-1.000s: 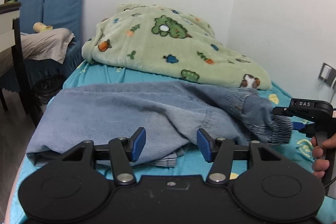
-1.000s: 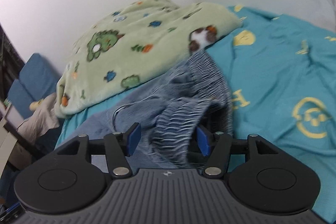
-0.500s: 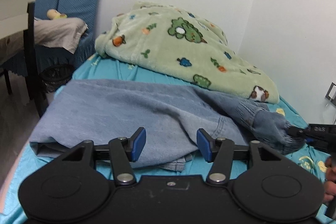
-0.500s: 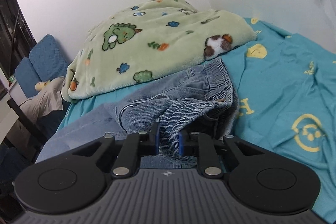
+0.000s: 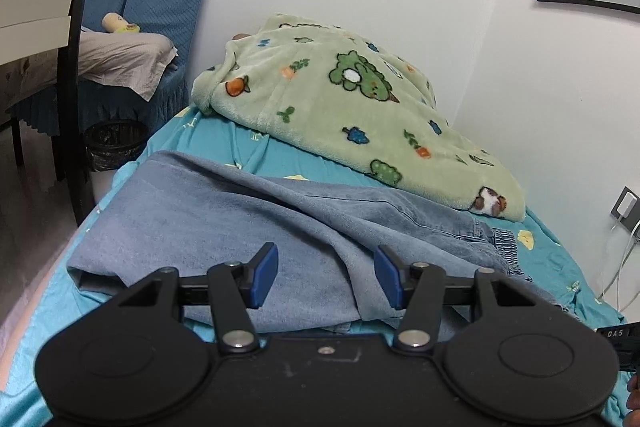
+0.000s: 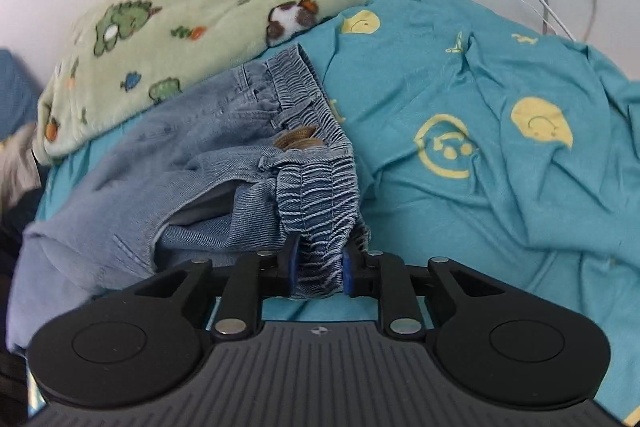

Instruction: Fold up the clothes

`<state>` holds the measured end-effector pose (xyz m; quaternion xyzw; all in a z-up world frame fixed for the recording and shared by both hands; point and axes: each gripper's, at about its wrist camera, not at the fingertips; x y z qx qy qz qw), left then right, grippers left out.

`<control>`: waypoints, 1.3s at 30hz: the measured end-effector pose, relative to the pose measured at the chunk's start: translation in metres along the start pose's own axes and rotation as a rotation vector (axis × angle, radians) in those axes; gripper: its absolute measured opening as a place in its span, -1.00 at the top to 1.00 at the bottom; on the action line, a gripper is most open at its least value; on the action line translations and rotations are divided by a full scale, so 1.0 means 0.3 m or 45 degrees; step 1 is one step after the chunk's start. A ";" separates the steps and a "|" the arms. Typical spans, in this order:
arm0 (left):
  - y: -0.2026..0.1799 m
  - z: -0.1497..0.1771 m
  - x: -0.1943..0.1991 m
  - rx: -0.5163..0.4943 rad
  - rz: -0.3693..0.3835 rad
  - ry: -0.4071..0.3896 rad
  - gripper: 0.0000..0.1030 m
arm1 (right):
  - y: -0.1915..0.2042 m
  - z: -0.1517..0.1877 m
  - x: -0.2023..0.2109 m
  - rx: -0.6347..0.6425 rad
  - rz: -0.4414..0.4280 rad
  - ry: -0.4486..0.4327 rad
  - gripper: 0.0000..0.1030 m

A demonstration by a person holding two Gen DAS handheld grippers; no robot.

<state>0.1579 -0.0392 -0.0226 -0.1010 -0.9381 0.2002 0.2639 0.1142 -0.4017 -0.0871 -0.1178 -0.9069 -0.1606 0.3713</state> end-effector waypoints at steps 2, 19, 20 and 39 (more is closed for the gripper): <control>0.002 -0.002 0.005 0.002 0.004 0.001 0.03 | 0.018 0.003 0.032 -0.009 0.016 -0.038 0.47; 0.014 0.000 -0.003 0.041 -0.030 0.019 0.01 | 0.154 0.032 -0.137 -0.371 -0.669 0.039 -0.47; 0.019 -0.001 -0.008 0.053 -0.033 0.025 0.01 | 0.162 0.032 -0.173 -0.415 -0.683 0.059 -0.48; 0.097 -0.051 -0.063 0.246 -0.041 0.049 0.01 | 0.136 -0.003 -0.182 -0.617 -0.707 -0.047 0.80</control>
Point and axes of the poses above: each gripper's, at about its wrist camera, not at the fingertips, and x roughly against the way its jaws point, y to its left, z to its underside, and after that the axes turned 12 degrees about x, right-handed
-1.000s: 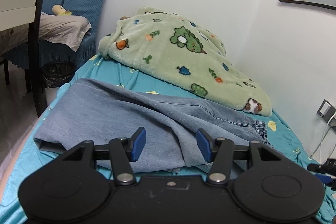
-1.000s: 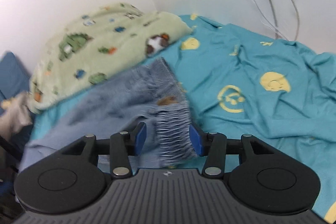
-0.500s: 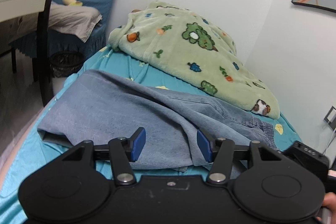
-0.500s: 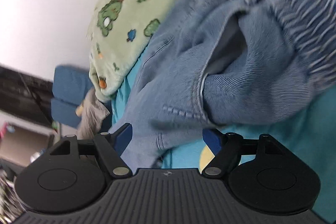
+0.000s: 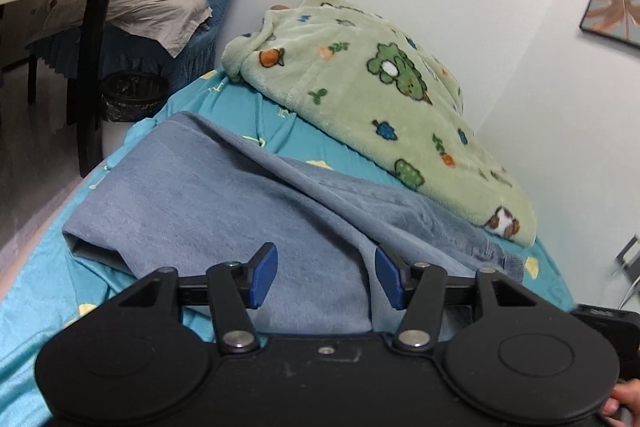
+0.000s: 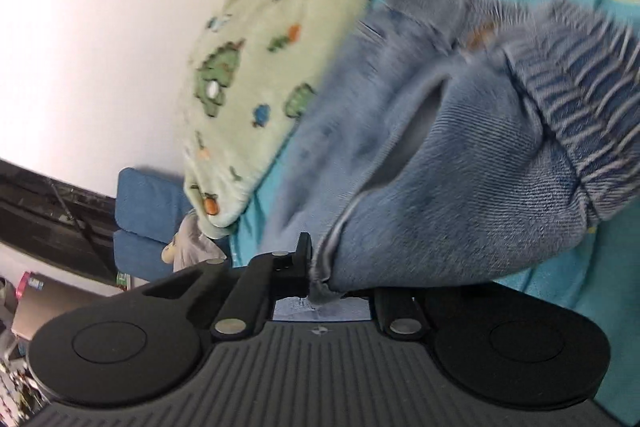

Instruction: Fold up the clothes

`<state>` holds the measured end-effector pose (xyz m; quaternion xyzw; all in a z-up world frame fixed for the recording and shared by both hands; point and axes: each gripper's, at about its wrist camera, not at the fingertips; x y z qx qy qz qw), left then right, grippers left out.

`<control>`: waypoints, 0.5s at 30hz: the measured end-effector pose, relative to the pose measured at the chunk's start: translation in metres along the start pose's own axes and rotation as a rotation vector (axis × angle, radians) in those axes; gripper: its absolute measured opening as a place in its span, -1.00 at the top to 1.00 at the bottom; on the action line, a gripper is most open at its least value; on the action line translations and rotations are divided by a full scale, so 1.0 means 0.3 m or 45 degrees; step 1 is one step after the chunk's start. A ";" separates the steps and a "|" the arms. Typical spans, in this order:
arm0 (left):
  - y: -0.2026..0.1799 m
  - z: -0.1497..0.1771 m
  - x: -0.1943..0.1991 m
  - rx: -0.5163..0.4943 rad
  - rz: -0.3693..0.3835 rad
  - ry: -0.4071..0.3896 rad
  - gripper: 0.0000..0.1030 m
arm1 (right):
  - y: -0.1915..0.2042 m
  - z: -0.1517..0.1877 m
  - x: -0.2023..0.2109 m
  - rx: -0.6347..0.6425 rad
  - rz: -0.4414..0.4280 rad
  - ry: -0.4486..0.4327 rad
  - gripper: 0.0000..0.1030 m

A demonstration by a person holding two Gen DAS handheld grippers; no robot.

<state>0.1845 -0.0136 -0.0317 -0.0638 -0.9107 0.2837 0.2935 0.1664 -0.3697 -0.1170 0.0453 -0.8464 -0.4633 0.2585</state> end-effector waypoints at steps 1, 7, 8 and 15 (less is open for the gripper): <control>0.001 -0.008 0.008 0.010 0.002 -0.006 0.01 | 0.012 0.000 0.032 0.019 0.002 -0.008 0.81; 0.019 -0.034 0.064 0.056 0.024 -0.026 0.01 | -0.025 0.019 0.180 0.009 0.184 0.058 0.82; 0.022 -0.038 0.071 0.062 0.027 -0.024 0.01 | -0.050 0.031 0.196 -0.016 0.235 0.090 0.82; 0.039 -0.038 0.080 0.083 0.023 0.007 0.01 | -0.161 0.097 0.231 -0.118 0.473 0.165 0.80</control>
Point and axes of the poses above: each gripper's, at about its wrist camera, not at the fingertips, and x roughly against the way its jaws point, y to its left, z to its underside, and after that the axes turned 12 degrees about x, right-handed
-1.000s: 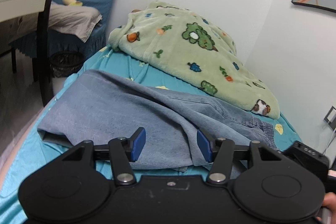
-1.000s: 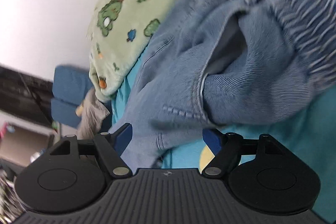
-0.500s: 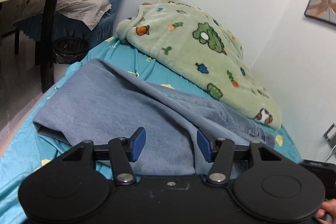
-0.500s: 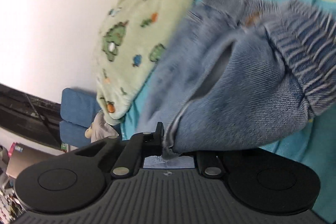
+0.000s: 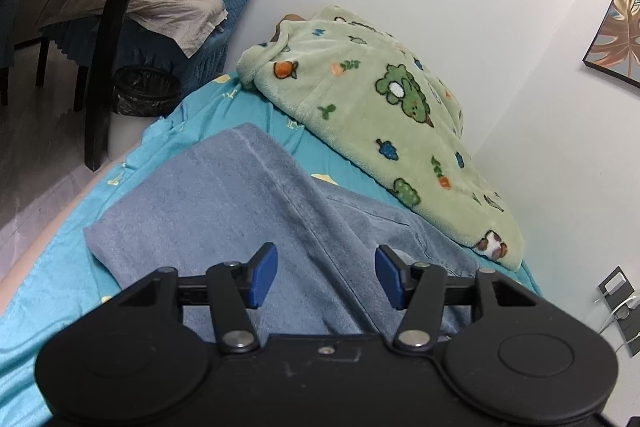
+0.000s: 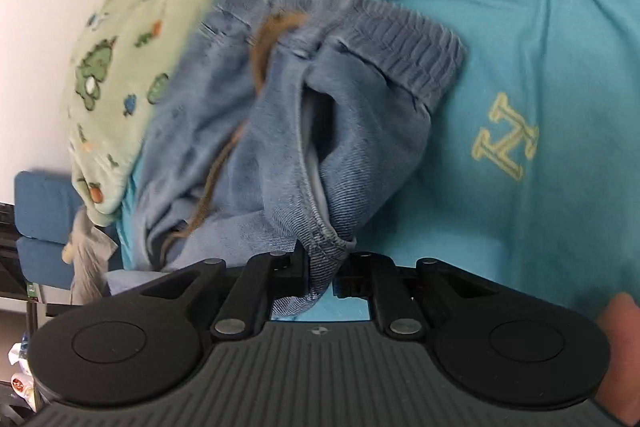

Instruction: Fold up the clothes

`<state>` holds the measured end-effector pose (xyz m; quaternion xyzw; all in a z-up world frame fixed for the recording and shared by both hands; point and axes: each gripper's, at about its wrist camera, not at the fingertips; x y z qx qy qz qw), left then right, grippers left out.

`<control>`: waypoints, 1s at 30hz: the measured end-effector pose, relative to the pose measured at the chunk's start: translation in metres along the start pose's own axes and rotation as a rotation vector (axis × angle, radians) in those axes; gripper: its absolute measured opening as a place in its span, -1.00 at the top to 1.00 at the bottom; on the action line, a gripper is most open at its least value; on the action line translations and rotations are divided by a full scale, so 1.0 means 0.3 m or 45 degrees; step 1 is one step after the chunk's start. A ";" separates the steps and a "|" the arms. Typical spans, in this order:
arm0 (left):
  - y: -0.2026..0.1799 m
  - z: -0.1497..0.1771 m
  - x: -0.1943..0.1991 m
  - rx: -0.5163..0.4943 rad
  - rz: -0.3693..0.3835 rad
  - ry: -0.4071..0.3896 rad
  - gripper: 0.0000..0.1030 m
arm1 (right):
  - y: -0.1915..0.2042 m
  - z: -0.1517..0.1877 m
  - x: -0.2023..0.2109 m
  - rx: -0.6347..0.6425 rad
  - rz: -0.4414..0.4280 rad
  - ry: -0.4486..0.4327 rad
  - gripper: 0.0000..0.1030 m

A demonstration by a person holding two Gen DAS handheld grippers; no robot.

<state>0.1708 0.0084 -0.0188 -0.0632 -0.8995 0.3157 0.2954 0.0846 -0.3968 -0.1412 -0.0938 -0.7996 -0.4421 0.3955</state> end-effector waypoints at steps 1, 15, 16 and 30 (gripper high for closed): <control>0.000 0.002 -0.004 -0.001 -0.003 0.005 0.01 | 0.003 0.003 -0.002 0.004 0.008 0.000 0.74; -0.009 0.029 -0.020 -0.005 0.007 0.053 0.01 | -0.057 0.004 0.108 -0.223 -0.018 -0.198 -0.29; -0.008 0.029 -0.022 0.001 0.007 0.057 0.01 | -0.067 0.001 0.121 -0.244 -0.008 -0.229 -0.43; 0.018 0.037 -0.041 0.029 -0.019 0.080 0.01 | -0.121 -0.190 -0.048 -0.347 0.156 -0.248 -0.54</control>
Point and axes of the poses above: each gripper's, at about its wrist camera, not at the fingertips, and x roughly against the way its jaws point, y to its left, z to its underside, and after that the axes turned 12 degrees about x, right-handed
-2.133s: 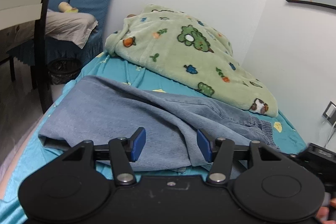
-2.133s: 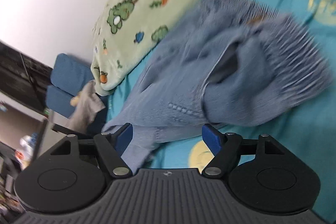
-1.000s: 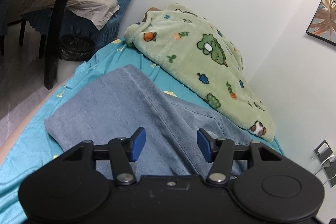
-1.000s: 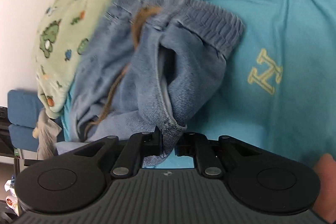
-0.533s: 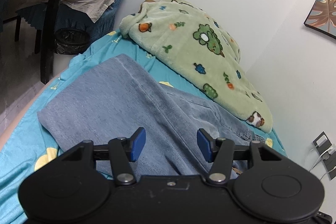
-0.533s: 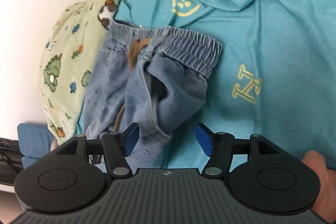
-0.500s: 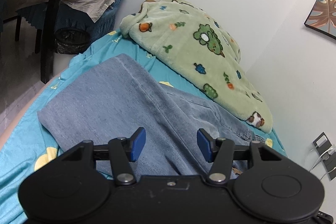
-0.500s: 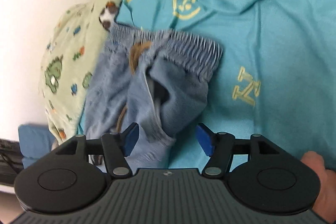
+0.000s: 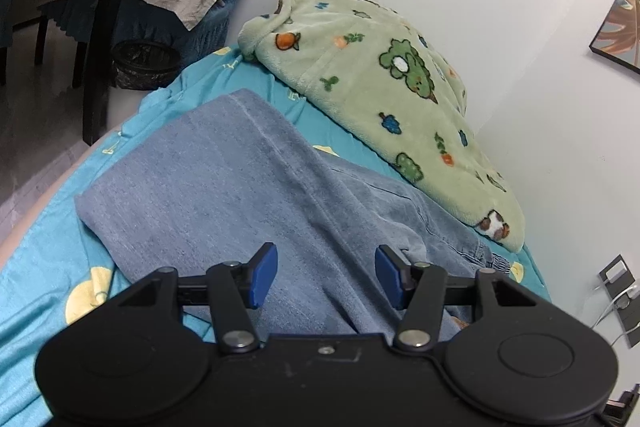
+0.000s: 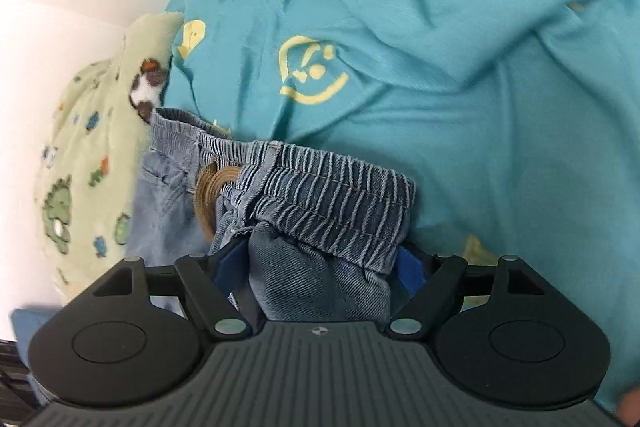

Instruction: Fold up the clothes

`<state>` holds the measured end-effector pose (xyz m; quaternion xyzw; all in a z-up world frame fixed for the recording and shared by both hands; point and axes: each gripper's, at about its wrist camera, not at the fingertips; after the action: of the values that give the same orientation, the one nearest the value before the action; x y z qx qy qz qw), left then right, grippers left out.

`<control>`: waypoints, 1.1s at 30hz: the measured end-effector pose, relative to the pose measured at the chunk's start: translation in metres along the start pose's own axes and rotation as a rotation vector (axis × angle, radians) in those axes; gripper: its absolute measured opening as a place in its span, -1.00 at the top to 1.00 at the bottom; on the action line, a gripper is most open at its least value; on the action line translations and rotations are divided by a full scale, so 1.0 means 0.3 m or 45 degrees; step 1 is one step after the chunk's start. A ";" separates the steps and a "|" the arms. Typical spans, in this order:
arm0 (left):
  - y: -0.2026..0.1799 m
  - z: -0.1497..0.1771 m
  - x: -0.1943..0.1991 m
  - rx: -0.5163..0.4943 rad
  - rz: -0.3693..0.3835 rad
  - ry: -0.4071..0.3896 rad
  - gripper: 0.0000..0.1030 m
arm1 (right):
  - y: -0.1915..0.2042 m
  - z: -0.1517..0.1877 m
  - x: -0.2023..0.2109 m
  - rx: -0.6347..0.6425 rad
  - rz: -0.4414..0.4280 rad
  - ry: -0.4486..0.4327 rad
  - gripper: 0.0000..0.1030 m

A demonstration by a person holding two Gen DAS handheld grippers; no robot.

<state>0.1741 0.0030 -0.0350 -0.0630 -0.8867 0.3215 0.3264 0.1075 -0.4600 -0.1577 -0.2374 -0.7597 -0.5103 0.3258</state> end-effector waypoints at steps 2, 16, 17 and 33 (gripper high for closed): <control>0.004 -0.003 -0.001 0.004 0.001 0.001 0.01 | 0.011 -0.015 0.003 0.032 0.026 -0.030 -0.17; -0.006 -0.002 0.025 -0.024 0.007 -0.067 0.03 | 0.203 -0.174 0.233 0.312 -0.287 -0.405 0.62; -0.008 -0.001 0.026 -0.029 0.007 -0.070 0.03 | 0.199 -0.200 0.233 0.305 -0.289 -0.417 0.62; -0.054 0.042 -0.010 -0.157 -0.016 -0.027 0.02 | -0.008 -0.230 0.074 0.132 0.002 -0.127 0.14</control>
<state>0.1702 -0.0172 -0.0340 -0.0738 -0.9086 0.2648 0.3145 0.1083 -0.5245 -0.1244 -0.2460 -0.8001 -0.4576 0.2999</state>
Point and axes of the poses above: each gripper's, at about its wrist camera, not at the fingertips, and x roughly against the way its jaws point, y to its left, z to its underside, and after that the axes turned 12 degrees about x, right-handed
